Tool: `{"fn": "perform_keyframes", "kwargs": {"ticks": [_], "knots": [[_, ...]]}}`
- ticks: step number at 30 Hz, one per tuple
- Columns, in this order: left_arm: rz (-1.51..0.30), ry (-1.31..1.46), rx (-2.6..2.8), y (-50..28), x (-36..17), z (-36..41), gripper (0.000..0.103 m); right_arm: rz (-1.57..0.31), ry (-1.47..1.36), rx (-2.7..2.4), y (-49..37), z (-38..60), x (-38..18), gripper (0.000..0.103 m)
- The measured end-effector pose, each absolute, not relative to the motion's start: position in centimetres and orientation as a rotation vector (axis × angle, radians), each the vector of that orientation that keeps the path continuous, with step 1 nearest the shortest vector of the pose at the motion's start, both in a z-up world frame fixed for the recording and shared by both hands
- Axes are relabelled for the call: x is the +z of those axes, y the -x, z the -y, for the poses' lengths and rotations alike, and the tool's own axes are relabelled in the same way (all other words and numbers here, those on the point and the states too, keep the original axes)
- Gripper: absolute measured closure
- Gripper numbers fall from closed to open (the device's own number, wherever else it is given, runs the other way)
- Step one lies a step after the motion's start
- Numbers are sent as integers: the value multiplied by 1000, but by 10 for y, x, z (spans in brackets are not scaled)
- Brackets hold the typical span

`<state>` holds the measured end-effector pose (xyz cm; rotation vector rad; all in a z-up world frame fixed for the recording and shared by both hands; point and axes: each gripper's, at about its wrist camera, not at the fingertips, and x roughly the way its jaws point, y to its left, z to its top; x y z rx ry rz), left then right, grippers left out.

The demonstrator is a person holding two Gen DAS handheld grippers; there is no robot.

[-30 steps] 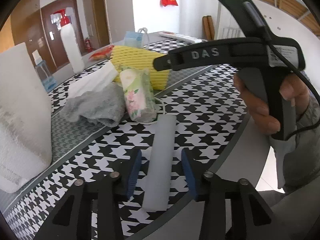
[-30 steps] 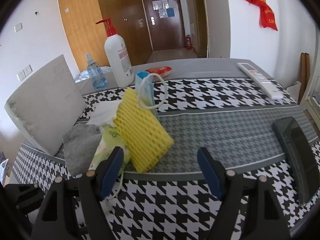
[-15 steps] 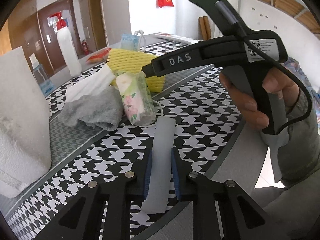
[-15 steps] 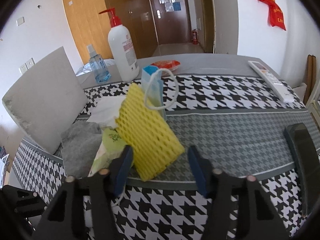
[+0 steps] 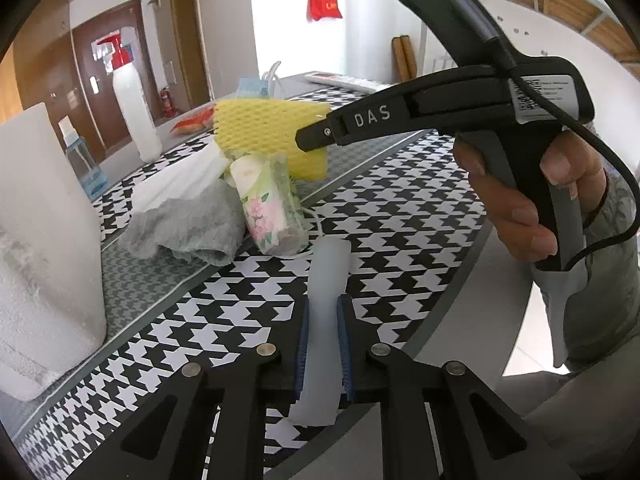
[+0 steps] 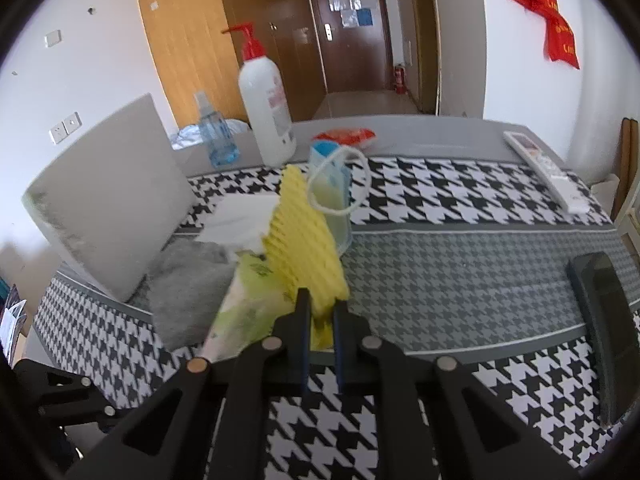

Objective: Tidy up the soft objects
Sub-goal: 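Lift the yellow mesh sleeve with the right tool while the left tool grips the white tube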

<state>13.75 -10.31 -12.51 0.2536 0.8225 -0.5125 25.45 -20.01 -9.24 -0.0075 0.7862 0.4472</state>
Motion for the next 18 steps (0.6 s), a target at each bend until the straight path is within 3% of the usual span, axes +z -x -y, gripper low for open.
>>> {"fn": "perform_keyframes", "kwargs": {"ticks": [18], "knots": [[-731,-189,-440,-118,-95,71,88,-657,-1,397,-204,203,-44,91]]}}
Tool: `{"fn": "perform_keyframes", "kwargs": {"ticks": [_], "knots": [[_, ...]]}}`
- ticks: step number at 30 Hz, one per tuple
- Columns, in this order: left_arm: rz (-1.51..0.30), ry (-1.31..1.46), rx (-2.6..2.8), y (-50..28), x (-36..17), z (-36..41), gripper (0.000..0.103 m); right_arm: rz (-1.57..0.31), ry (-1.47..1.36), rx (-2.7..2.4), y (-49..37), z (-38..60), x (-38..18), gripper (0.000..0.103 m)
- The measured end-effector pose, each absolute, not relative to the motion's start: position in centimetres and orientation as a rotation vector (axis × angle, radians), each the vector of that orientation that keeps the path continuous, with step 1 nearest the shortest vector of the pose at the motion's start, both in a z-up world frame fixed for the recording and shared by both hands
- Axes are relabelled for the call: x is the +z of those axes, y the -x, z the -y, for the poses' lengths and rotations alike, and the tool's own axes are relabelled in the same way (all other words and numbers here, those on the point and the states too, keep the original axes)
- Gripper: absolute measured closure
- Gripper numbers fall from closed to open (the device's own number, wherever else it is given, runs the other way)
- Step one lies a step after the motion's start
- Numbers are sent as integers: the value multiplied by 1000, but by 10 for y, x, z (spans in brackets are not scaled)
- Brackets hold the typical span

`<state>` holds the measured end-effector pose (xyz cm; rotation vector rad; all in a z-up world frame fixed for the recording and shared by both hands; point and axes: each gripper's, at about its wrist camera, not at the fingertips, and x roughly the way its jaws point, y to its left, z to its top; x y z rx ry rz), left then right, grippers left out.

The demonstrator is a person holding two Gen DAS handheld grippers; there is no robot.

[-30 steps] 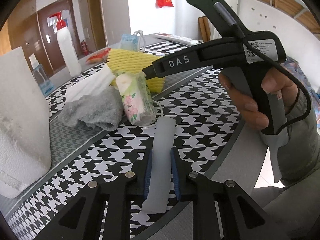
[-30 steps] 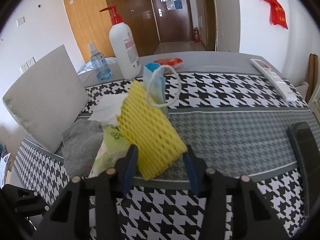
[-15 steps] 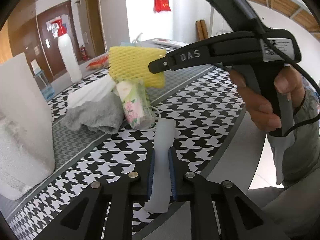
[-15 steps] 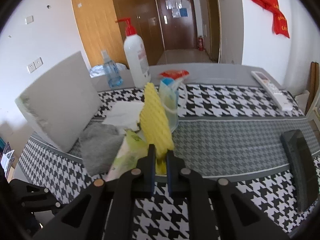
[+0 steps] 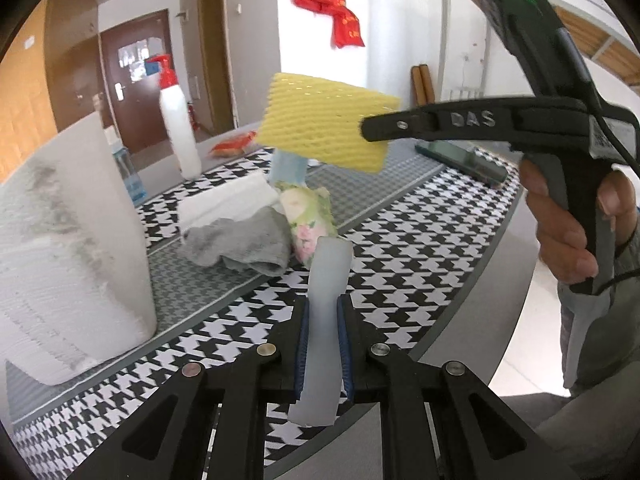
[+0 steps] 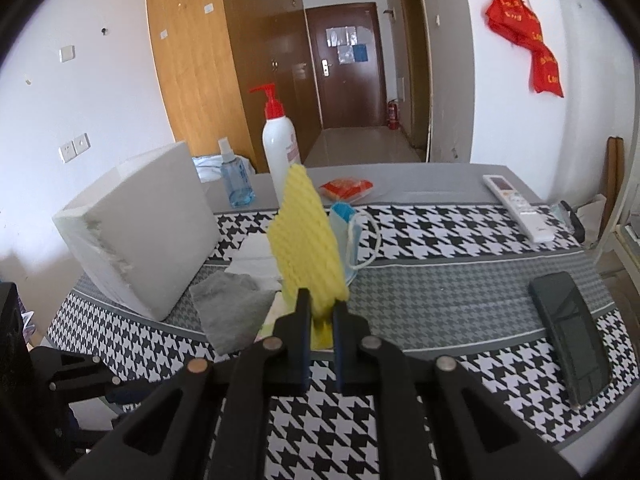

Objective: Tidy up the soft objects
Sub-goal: 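Lift the yellow mesh sleeve with the right tool while the left tool grips the white tube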

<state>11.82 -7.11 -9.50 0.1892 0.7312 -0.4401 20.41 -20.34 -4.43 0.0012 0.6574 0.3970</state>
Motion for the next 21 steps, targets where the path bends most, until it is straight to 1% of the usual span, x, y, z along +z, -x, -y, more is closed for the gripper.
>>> {"fn": "perform_keyframes", "kwargs": {"ticks": [21], "knots": [[-587,-142,-314,-112,-53,36,88,-573,11,344,-178,192,-22,91]]}}
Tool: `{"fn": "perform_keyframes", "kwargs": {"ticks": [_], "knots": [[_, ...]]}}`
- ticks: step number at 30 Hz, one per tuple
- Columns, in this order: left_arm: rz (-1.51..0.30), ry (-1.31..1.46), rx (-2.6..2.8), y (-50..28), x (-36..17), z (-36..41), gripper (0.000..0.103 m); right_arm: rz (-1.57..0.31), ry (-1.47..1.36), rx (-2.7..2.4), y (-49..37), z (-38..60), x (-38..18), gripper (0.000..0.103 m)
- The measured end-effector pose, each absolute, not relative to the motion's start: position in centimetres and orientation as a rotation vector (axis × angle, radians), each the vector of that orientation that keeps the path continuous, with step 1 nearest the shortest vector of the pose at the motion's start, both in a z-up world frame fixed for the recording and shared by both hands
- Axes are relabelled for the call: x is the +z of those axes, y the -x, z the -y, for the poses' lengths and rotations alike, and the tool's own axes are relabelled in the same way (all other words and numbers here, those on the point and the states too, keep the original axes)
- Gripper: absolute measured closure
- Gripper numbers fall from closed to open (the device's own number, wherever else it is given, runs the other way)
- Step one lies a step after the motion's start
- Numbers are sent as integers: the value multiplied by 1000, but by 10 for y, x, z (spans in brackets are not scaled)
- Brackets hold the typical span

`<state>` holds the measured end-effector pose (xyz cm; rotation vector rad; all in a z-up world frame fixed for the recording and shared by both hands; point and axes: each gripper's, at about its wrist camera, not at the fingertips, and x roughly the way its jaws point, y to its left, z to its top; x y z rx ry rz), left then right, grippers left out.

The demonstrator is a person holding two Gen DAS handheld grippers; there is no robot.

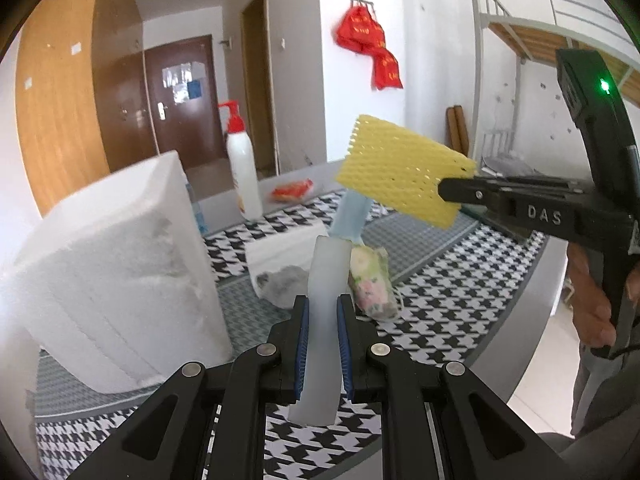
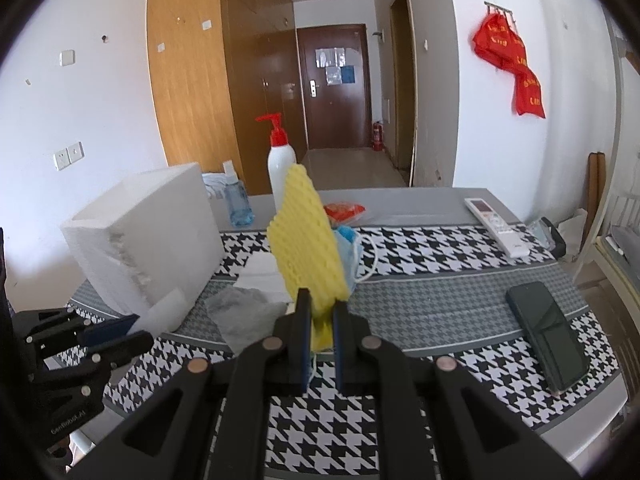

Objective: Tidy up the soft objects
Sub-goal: 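Lift the yellow mesh sleeve with the right tool while the left tool grips the white tube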

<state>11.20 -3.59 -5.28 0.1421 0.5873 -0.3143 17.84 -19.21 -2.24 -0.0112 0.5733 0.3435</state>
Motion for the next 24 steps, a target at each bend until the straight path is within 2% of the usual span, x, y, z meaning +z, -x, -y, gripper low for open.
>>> {"fn": "perform_keyframes", "kwargs": {"ticks": [24], "knots": [[-404,-126,-241,-103,5,15,88,-476,21,372,-162,169,8,91]]}}
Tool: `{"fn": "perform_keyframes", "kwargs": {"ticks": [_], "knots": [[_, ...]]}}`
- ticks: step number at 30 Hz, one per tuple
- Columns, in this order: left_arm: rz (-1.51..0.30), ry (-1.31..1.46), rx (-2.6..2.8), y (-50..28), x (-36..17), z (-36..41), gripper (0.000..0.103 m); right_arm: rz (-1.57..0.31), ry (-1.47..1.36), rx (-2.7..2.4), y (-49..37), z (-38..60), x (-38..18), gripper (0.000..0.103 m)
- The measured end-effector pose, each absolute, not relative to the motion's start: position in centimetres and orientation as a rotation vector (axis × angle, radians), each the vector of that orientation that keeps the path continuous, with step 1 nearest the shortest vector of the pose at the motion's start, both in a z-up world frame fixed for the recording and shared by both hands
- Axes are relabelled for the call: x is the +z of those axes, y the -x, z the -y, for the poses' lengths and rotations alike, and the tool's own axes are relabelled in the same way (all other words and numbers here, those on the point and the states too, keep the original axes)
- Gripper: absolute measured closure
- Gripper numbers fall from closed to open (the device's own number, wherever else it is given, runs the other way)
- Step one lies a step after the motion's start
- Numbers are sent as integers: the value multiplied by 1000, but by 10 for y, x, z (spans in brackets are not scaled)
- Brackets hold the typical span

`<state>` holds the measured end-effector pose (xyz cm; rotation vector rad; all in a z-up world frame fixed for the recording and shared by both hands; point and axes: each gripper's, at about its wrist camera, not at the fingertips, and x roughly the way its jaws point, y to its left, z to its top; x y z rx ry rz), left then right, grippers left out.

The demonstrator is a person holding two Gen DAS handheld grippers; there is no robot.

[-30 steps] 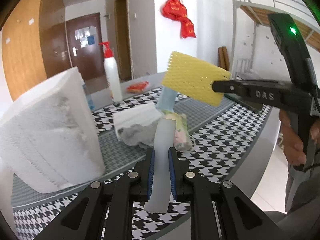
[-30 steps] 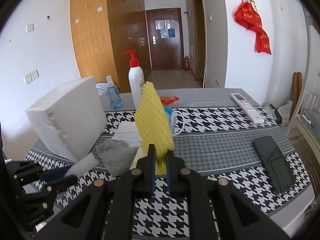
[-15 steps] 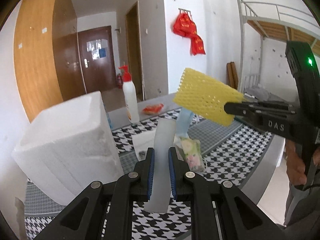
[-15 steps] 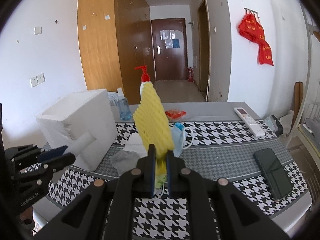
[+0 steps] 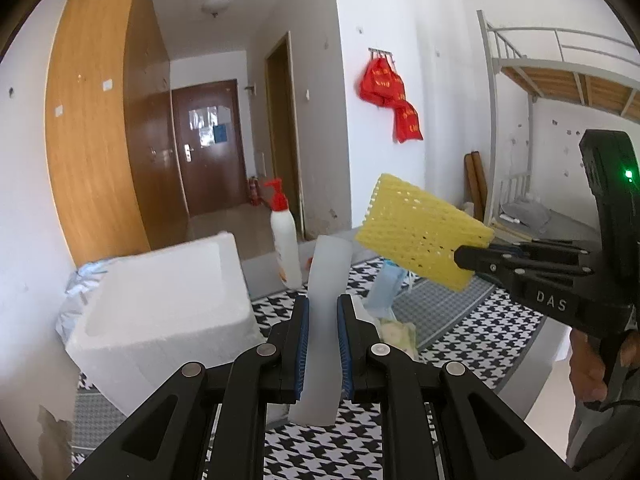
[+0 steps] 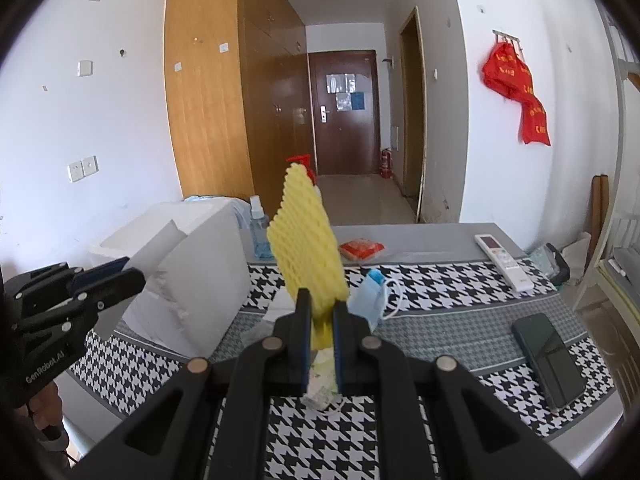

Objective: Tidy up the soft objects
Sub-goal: 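Lift the yellow mesh sleeve with the right tool while the left tool grips the white tube, then carry the yellow mesh sleeve over the white foam box with the right tool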

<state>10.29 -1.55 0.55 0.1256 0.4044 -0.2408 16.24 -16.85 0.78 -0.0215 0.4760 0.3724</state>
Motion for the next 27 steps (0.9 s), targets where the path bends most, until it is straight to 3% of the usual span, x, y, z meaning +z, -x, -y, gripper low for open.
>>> {"fn": "perform_keyframes", "kwargs": {"ticks": [27], "knots": [[-294,-83,-113,-106,39,-21,88,-407,40,435,-168,137,29,91]]}}
